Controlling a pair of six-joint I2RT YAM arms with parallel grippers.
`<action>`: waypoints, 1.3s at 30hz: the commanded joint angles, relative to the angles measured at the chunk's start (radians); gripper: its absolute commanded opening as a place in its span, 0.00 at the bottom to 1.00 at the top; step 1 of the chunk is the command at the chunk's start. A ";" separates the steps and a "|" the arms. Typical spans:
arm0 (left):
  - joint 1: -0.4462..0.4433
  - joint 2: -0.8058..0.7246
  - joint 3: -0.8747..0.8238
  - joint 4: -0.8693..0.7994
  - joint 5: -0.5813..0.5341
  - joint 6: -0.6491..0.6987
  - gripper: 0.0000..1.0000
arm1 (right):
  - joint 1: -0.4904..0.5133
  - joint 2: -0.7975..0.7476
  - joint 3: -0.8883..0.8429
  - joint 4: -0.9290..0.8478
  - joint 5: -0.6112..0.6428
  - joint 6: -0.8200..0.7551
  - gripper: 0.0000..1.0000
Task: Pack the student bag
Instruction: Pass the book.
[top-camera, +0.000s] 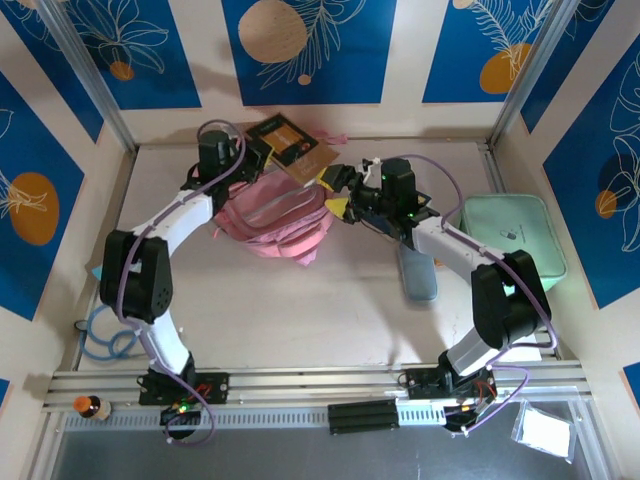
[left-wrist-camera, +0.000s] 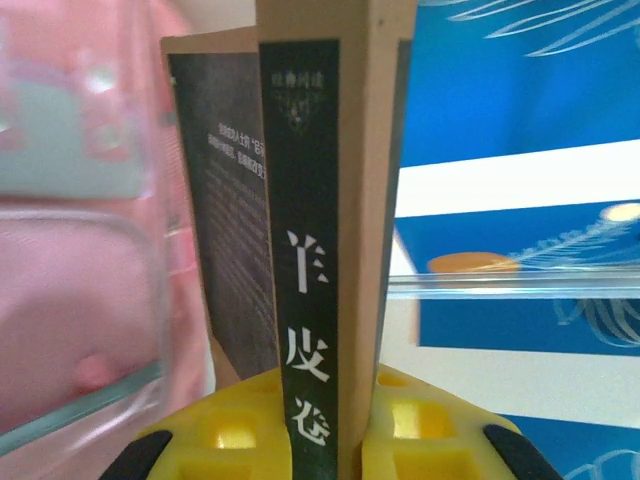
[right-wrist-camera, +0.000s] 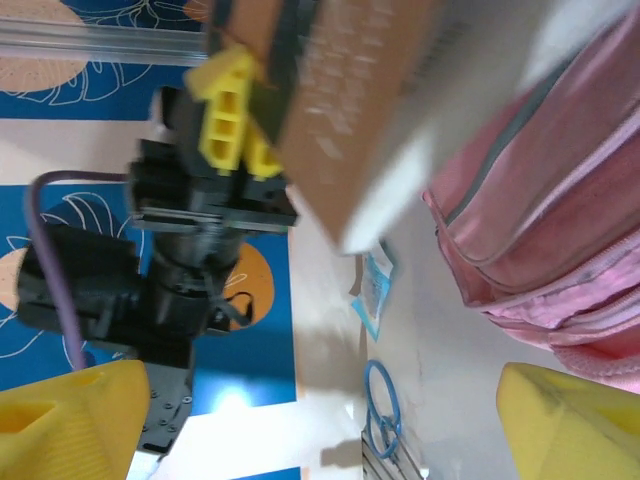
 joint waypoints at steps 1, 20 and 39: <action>-0.005 -0.008 -0.082 0.061 -0.042 -0.010 0.00 | -0.004 0.008 -0.040 0.013 0.031 0.022 0.90; -0.032 -0.080 -0.379 0.262 -0.008 -0.386 0.00 | 0.037 0.288 0.065 0.016 0.028 0.130 0.82; -0.058 -0.163 -0.445 0.222 0.006 -0.355 0.00 | 0.002 0.365 0.168 0.077 0.003 0.117 0.49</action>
